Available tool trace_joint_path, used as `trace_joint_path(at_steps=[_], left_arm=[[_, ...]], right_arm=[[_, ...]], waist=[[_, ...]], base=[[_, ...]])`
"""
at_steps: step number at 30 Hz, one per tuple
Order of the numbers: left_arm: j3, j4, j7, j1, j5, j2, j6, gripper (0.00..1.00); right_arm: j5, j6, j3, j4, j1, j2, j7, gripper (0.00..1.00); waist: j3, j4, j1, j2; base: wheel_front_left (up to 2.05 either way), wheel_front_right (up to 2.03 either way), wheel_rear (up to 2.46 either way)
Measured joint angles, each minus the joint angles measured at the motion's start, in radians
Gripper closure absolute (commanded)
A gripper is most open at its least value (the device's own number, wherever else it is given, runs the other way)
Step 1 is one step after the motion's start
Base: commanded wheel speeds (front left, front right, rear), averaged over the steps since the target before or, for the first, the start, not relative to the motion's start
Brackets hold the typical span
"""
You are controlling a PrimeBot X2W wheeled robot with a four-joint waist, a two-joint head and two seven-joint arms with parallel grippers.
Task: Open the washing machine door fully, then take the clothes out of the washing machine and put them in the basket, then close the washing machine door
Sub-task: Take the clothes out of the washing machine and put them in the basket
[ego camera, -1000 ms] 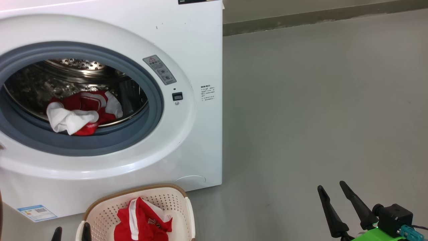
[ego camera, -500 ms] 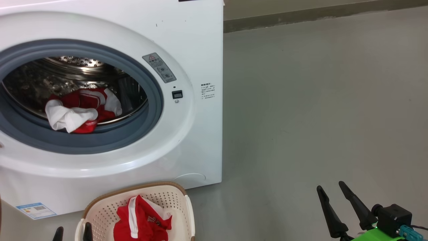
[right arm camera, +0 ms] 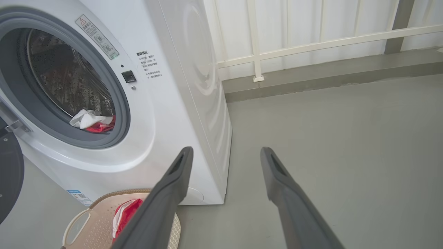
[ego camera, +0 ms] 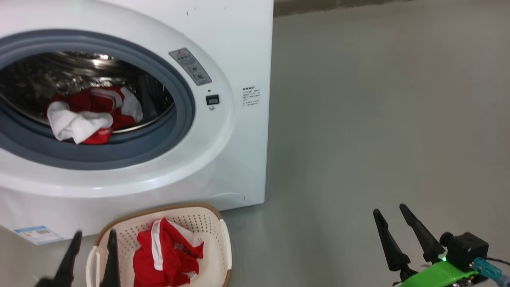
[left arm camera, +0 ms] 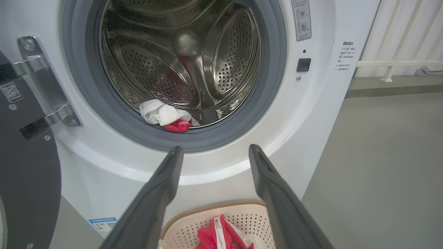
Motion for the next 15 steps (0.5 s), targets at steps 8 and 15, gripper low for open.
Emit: trace_joint_path(at_steps=[8,15], left_arm=[[-0.097,0.26,0.032,-0.327,0.133,0.112,-0.007,0.0],[-0.164,0.424,0.098,-0.611,0.196,0.172,-0.012,0.0]], right_arm=[[0.0,0.0,0.02,-0.001,-0.074,0.026,0.0,0.0],[-0.001,0.0,0.03,-0.005,-0.142,0.048,0.0,0.0]], waist=[[0.083,0.003,0.0,0.0],[0.167,-0.006,0.0,0.0]], base=[[0.0,0.0,0.0],[0.0,0.0,0.0]])
